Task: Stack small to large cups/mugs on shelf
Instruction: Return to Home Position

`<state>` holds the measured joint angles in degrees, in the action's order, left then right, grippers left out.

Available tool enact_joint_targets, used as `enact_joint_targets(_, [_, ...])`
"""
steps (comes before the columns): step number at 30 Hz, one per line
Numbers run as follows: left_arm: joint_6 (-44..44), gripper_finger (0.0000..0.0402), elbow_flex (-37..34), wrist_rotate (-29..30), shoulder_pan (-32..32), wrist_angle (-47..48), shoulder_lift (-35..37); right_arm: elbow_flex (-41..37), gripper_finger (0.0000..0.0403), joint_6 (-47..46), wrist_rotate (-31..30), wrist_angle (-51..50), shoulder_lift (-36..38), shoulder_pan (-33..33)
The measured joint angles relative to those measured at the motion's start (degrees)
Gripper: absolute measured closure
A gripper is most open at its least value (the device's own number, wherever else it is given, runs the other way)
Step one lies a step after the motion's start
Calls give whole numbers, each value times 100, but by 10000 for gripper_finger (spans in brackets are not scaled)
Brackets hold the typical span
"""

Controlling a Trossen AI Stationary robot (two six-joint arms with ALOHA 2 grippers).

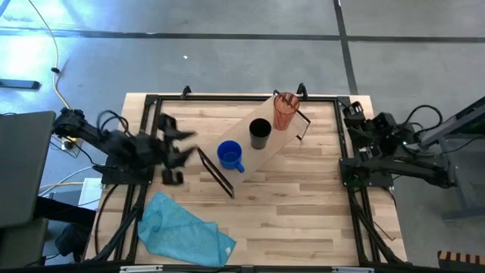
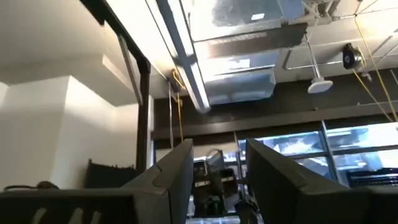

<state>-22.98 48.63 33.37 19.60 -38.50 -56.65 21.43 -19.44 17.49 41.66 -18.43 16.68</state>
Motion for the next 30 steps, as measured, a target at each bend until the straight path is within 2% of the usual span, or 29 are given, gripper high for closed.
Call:
enact_joint_targets(2, [-224,245,-749,-244,-41,-1001,468,0,263,27,-23,-167,17,-23])
enact_joint_targets(4, [37,245,-1403,-545,-224,-1584,1011,0,263,6,-39,-361,15,-23])
enact_joint_targets(9, [1713,245,-2344,-2101,-1028,-1016,2206,0,263,159,-45,-381,15,-23])
enact_joint_targets(13, [2564,245,-2569,-3254,-1793,-697,2380,0,263,417,-48,-100,-47,-23])
enact_joint_targets(19, [2859,245,-2602,-4208,-2765,-754,1963,0,263,396,127,103,-446,-23])
enact_joint_targets(21, [2740,245,-2604,-4447,-2974,-612,1937,0,263,407,438,146,-585,-27])
enact_joint_targets(25, [2677,245,-2867,-4534,-3255,-651,2168,0,263,573,808,133,-517,-131])
enact_joint_targets(28, [2880,245,-3356,-4487,-3323,-817,2725,0,263,750,816,-326,-151,-155])
enact_joint_targets(30, [2970,245,-3673,-4421,-3284,-840,3208,2,263,792,608,-869,174,-155])
